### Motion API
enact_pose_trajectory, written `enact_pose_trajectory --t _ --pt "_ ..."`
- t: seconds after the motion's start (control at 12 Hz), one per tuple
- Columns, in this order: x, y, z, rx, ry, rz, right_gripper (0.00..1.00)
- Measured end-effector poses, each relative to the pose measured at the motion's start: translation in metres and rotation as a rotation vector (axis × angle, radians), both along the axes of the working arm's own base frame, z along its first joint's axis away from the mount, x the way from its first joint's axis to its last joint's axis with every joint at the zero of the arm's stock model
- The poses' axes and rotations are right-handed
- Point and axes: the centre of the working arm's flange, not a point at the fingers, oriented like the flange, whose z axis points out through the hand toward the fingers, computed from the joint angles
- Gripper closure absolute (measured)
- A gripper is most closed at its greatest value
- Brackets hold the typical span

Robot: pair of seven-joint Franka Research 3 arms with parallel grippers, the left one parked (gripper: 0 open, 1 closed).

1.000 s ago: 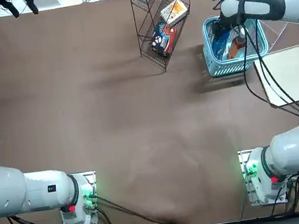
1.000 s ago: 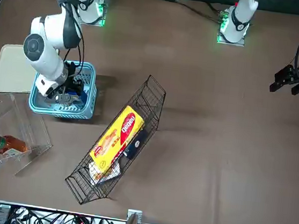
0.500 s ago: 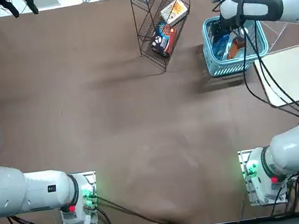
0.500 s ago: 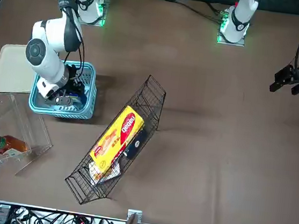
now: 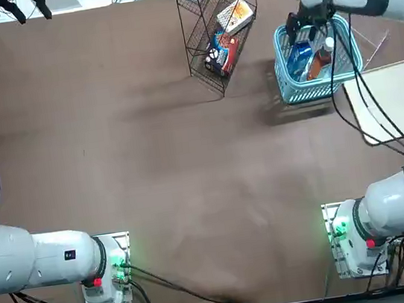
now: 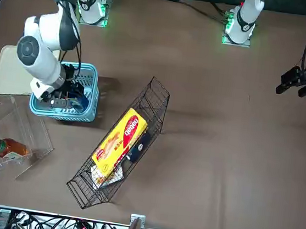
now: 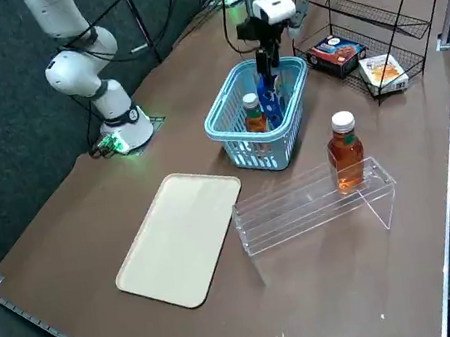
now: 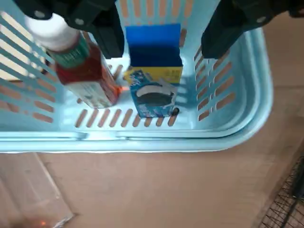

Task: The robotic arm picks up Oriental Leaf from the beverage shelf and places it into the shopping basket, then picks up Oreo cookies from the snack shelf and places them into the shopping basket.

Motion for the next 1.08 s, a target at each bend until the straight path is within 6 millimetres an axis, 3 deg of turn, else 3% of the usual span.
enact_pose_trajectory --t 0.33,0.67,1.08 --pt "0.007 -0.002 0.07 -0.015 0.014 -0.014 0.0" --pt "-0.001 -0.006 0.136 -0.022 0.032 -0.029 0.0" --pt "-0.016 -0.044 0.186 -0.011 0.014 -0.07 0.0"
